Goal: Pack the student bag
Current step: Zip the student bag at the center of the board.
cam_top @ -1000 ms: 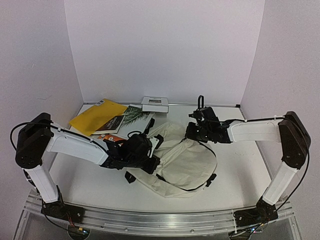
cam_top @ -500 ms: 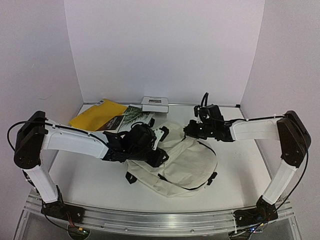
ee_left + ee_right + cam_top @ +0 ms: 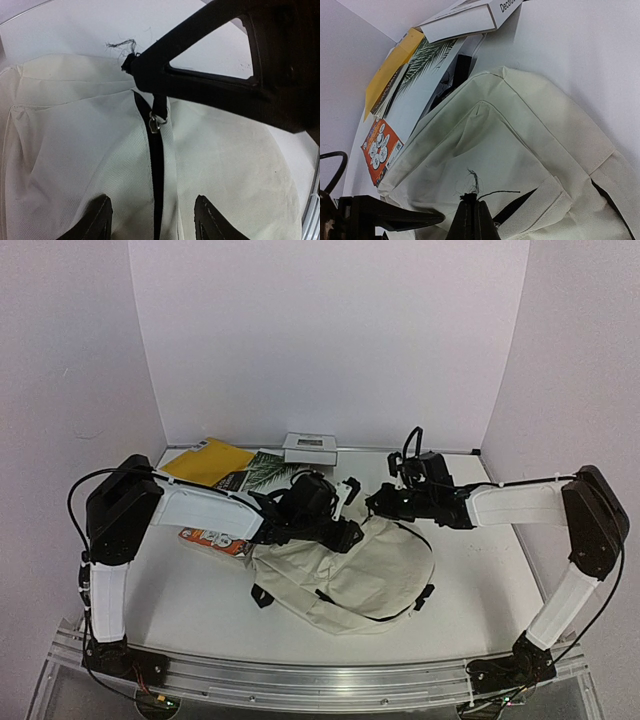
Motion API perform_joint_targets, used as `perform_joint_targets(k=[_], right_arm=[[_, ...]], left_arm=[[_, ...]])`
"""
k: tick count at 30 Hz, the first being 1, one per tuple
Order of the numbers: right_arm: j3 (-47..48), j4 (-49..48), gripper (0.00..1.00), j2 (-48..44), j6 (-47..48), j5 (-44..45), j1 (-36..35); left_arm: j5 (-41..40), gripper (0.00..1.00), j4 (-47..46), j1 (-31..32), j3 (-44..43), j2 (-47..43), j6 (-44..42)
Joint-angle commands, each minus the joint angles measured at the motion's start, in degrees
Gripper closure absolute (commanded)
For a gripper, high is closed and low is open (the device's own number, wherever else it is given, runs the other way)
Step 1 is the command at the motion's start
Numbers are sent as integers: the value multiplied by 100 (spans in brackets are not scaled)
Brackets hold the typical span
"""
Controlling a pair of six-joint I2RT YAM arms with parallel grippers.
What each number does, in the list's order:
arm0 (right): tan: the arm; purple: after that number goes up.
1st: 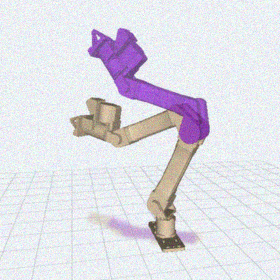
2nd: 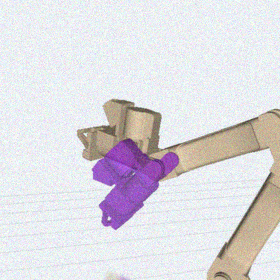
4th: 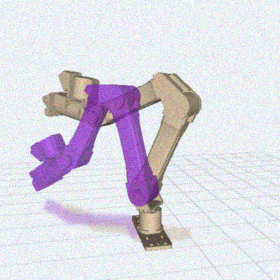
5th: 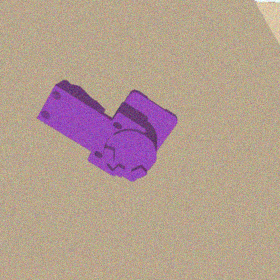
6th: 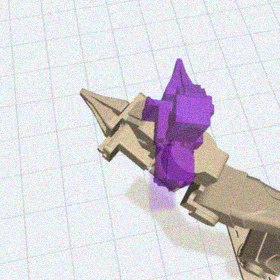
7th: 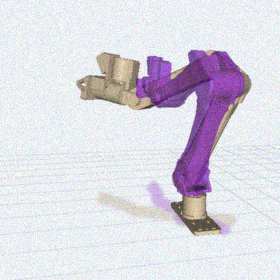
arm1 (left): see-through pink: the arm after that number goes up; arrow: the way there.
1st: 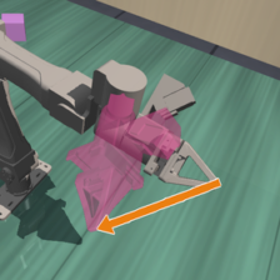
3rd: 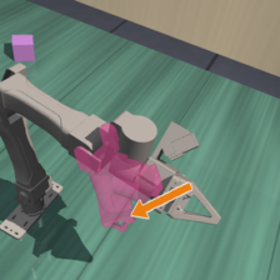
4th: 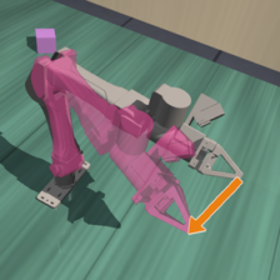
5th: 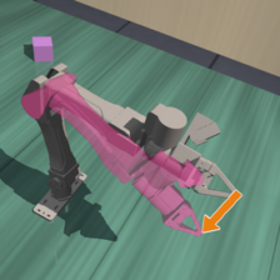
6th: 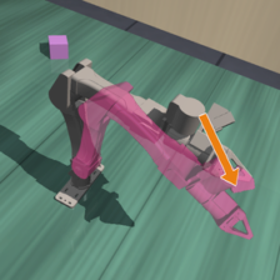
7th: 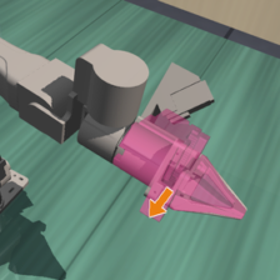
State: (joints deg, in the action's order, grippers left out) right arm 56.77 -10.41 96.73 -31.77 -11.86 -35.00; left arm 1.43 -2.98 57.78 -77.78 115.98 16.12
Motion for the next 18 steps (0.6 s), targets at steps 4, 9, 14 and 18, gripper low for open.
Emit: perform_joint_targets(k=[4,9,14,18], right_arm=[[-25,-365,100,-268,48,-17,27],[-44,-365,100,-286,39,98,29],[11,-357,100,-269,25,278,28],[243,-84,100,-249,37,731,22]], left_arm=[[262,63,-257,-4,-486,225,-123],[341,80,-350,-4,-327,155,-84],[444,97,-359,-4,-237,143,-49],[430,100,-391,-3,-55,-3,-30]])
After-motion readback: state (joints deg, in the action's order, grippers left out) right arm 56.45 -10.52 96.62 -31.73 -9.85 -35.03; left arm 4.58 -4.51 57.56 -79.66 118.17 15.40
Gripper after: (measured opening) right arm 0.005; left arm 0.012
